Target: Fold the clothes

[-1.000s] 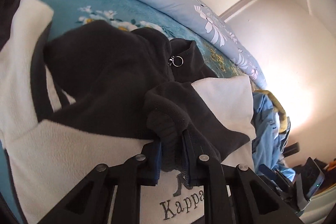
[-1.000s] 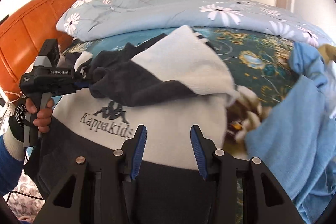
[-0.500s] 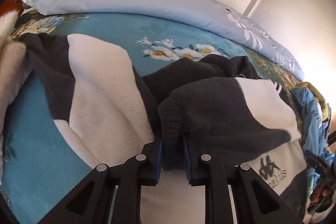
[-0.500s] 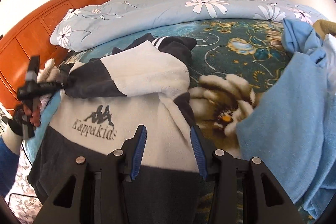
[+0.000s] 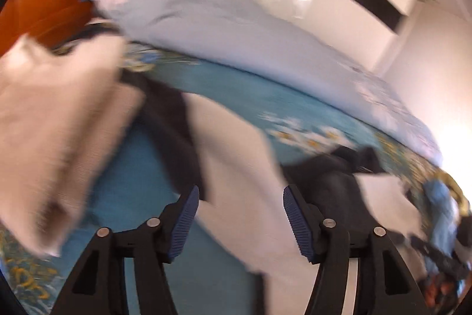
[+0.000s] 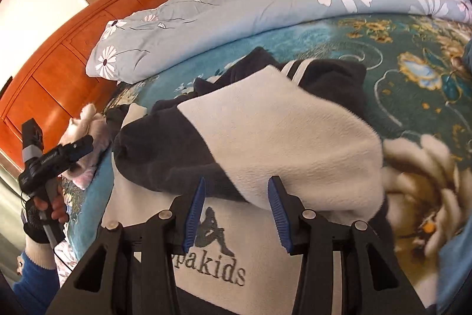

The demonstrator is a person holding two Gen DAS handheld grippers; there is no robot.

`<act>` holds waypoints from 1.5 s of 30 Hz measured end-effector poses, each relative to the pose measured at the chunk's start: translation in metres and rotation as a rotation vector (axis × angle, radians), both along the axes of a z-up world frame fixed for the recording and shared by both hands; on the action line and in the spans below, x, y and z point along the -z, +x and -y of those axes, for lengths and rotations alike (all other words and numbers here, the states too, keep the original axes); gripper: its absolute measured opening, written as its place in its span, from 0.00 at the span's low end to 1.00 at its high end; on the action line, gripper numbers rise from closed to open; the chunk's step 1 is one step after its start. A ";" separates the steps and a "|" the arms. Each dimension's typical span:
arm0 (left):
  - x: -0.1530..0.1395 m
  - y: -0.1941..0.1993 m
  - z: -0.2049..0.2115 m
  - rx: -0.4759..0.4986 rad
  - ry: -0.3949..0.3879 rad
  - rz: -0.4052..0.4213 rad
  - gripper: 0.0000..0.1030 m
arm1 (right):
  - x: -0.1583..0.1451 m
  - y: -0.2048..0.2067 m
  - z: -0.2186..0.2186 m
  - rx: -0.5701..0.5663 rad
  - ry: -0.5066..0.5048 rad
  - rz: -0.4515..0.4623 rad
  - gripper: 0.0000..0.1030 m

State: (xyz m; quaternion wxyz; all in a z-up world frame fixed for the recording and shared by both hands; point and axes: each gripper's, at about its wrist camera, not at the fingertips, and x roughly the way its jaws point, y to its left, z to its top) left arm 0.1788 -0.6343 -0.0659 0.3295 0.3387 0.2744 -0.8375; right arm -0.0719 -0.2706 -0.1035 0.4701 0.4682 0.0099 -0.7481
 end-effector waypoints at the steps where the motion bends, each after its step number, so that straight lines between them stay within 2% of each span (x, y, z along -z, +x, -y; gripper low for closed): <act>1: 0.005 -0.003 0.013 -0.053 -0.021 0.041 0.62 | 0.003 0.002 0.002 0.002 0.004 0.006 0.44; 4: 0.023 -0.023 0.040 -0.111 -0.086 0.144 0.62 | 0.006 0.004 0.003 0.006 0.035 0.013 0.44; 8: 0.047 -0.043 0.075 -0.159 0.001 0.141 0.62 | 0.002 0.004 0.003 -0.004 0.062 0.003 0.44; 10: 0.055 -0.048 0.084 -0.179 0.032 0.145 0.58 | 0.002 0.007 0.004 -0.015 0.086 -0.004 0.44; 12: 0.060 -0.052 0.090 -0.189 0.046 0.157 0.08 | 0.003 0.010 0.004 -0.028 0.108 -0.013 0.44; 15: 0.051 -0.048 0.090 -0.227 0.050 0.103 0.08 | 0.006 0.013 0.000 -0.039 0.122 -0.001 0.44; 17: 0.024 -0.044 0.078 -0.241 -0.031 0.061 0.08 | 0.009 0.014 -0.005 -0.037 0.129 0.019 0.44; 19: -0.017 -0.056 0.047 -0.149 -0.203 0.017 0.08 | 0.010 0.016 -0.012 -0.033 0.143 0.024 0.44; 22: -0.071 -0.082 -0.026 0.104 -0.422 -0.063 0.08 | 0.009 0.020 -0.023 -0.024 0.159 0.003 0.44; 25: -0.086 -0.102 -0.112 0.393 -0.490 -0.118 0.09 | 0.005 0.022 -0.038 -0.007 0.137 0.000 0.44; 26: -0.081 -0.107 -0.139 0.481 -0.499 -0.114 0.09 | 0.004 0.022 -0.044 0.003 0.127 0.005 0.44; 28: -0.057 -0.120 -0.187 0.620 -0.523 -0.051 0.10 | 0.003 0.021 -0.055 0.024 0.114 0.014 0.44; 30: -0.030 -0.130 -0.215 0.699 -0.501 0.020 0.10 | 0.003 0.019 -0.067 0.047 0.115 0.018 0.44; 31: -0.016 -0.134 -0.221 0.720 -0.464 0.053 0.10 | 0.003 0.018 -0.073 0.058 0.116 0.019 0.44; 33: 0.006 -0.136 -0.222 0.723 -0.371 0.105 0.11 | 0.003 0.016 -0.086 0.079 0.112 0.025 0.44; 36: 0.026 -0.132 -0.218 0.733 -0.308 0.148 0.14 | 0.001 0.012 -0.094 0.099 0.089 0.035 0.44; 37: 0.026 -0.124 -0.220 0.747 -0.291 0.142 0.17 | 0.001 0.010 -0.095 0.104 0.080 0.037 0.44; 39: 0.026 -0.107 -0.224 0.774 -0.257 0.128 0.40 | -0.004 0.010 -0.086 0.094 0.061 0.028 0.44; 41: 0.026 -0.091 -0.228 0.802 -0.223 0.115 0.53 | -0.013 0.012 -0.061 0.051 0.041 -0.003 0.44; 43: 0.016 -0.071 -0.222 0.800 -0.177 0.055 0.54 | -0.023 0.015 -0.035 0.008 0.021 -0.034 0.44; 45: 0.006 -0.053 -0.206 0.757 -0.116 -0.024 0.58 | -0.033 0.017 -0.009 -0.035 0.002 -0.065 0.44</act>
